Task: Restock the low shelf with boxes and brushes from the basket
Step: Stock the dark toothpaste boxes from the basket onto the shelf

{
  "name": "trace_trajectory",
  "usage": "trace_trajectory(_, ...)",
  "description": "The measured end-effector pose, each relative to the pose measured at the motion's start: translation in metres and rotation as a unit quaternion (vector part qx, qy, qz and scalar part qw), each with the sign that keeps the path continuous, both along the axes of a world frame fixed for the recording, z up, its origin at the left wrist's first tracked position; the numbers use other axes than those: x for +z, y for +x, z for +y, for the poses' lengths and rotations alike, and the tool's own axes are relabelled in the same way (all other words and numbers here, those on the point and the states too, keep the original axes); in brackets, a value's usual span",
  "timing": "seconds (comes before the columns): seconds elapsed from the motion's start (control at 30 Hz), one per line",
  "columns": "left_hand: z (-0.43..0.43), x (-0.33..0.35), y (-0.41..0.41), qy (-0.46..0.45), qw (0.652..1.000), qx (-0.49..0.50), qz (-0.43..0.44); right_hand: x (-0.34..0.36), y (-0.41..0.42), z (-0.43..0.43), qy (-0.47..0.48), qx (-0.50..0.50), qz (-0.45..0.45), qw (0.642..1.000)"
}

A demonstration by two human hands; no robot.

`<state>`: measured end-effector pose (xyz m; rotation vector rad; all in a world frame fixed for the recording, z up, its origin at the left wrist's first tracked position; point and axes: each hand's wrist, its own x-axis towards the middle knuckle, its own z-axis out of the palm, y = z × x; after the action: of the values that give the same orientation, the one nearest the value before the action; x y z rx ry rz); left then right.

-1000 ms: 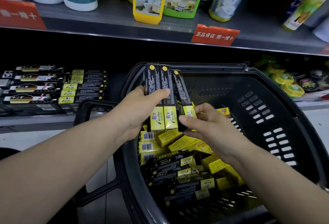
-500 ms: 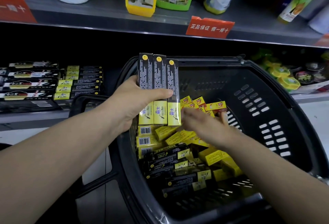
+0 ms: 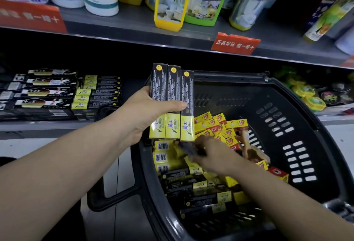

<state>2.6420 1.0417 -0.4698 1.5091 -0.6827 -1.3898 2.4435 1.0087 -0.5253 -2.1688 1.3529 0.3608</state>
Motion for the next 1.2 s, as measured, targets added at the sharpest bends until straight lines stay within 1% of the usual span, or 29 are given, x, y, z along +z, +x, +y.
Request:
trace_trajectory(0.03,0.000,0.000,0.003,0.002,1.000,0.008,0.002,0.016,0.001,-0.005,0.045,-0.087,-0.082,0.992)
trace_trajectory(0.07,0.001,0.001,0.007,0.006,1.000,0.014,0.005,0.032,0.004,-0.008,0.108,-0.167,-0.172,0.965)
trace_trajectory(0.1,0.001,0.001,0.011,0.010,1.000,0.016,0.012,0.046,0.007,-0.010,0.163,-0.221,-0.256,0.927)
trace_trajectory(0.13,0.003,0.002,0.014,0.014,1.000,0.015,0.022,0.057,0.012,-0.011,0.198,-0.244,-0.318,0.895)
trace_trajectory(0.17,0.005,0.004,0.019,0.017,0.999,0.009,0.035,0.067,0.019,-0.011,0.217,-0.246,-0.359,0.874)
trace_trajectory(0.23,0.009,0.007,0.027,0.020,0.998,-0.003,0.066,0.083,0.039,-0.010,0.234,-0.220,-0.402,0.858)
trace_trajectory(0.3,0.014,0.008,0.038,0.021,0.997,0.000,0.079,0.092,0.060,-0.011,0.243,-0.197,-0.404,0.860)
trace_trajectory(0.4,0.022,0.006,0.063,0.021,0.995,0.016,0.099,0.098,0.092,-0.014,0.257,-0.168,-0.378,0.874)
trace_trajectory(0.5,0.036,0.001,0.095,0.024,0.994,0.009,0.106,0.095,0.128,-0.020,0.280,-0.151,-0.364,0.876)
trace_trajectory(0.63,0.053,-0.006,0.156,0.059,0.997,0.013,0.056,0.081,0.180,-0.036,0.286,-0.138,-0.335,0.887)
trace_trajectory(0.7,0.059,-0.011,0.189,0.072,0.997,0.017,0.006,0.071,0.204,-0.046,0.286,-0.127,-0.319,0.895)
trace_trajectory(0.77,0.063,-0.020,0.217,0.084,0.994,0.043,-0.047,0.058,0.226,-0.056,0.281,-0.123,-0.305,0.901)
trace_trajectory(0.9,0.064,-0.048,0.254,0.117,0.972,0.105,-0.172,0.027,0.267,-0.081,0.210,-0.169,-0.271,0.924)
trace_trajectory(0.93,0.062,-0.055,0.259,0.123,0.967,0.115,-0.193,0.018,0.276,-0.087,0.196,-0.186,-0.267,0.925)
trace_trajectory(1.1,0.051,-0.076,0.271,0.150,0.959,0.110,-0.214,-0.022,0.303,-0.122,0.147,-0.311,-0.275,0.898)
trace_trajectory(1.2,0.046,-0.081,0.273,0.153,0.957,0.116,-0.217,-0.041,0.319,-0.138,0.158,-0.357,-0.291,0.873)
